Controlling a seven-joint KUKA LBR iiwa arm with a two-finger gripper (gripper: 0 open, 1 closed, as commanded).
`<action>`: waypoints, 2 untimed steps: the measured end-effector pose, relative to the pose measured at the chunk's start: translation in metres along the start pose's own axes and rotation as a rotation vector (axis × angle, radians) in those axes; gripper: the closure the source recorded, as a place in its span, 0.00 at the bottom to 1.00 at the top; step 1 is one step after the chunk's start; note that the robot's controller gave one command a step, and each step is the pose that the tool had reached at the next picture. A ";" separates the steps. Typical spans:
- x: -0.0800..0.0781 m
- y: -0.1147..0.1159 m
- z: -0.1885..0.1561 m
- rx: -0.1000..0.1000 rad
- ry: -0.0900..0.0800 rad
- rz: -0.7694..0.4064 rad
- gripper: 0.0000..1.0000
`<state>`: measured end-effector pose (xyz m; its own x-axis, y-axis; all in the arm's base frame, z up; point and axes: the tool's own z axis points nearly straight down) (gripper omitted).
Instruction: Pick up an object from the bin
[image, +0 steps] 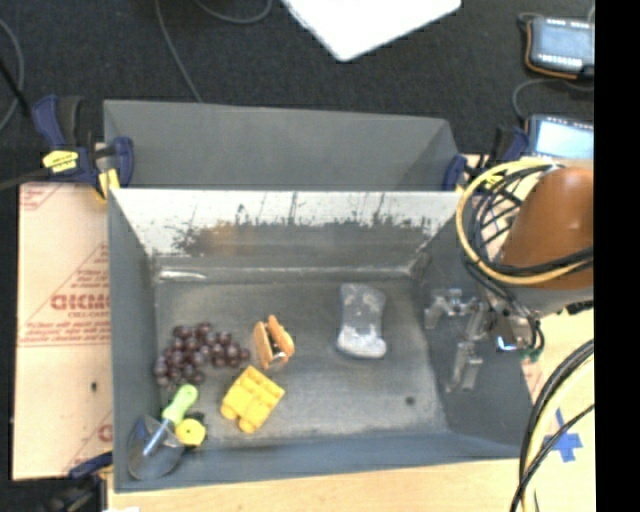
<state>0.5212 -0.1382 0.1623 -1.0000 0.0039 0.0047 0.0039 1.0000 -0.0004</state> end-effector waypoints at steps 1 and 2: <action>-0.002 0.000 -0.004 0.002 -0.008 -0.004 0.00; -0.021 0.008 0.038 0.004 -0.014 -0.024 0.00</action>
Offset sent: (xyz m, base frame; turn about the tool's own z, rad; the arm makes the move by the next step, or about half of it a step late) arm 0.0324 0.0194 -0.0864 -0.0438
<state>0.5418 -0.1300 0.1239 -0.9998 -0.0202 -0.0092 -0.0202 0.9998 -0.0047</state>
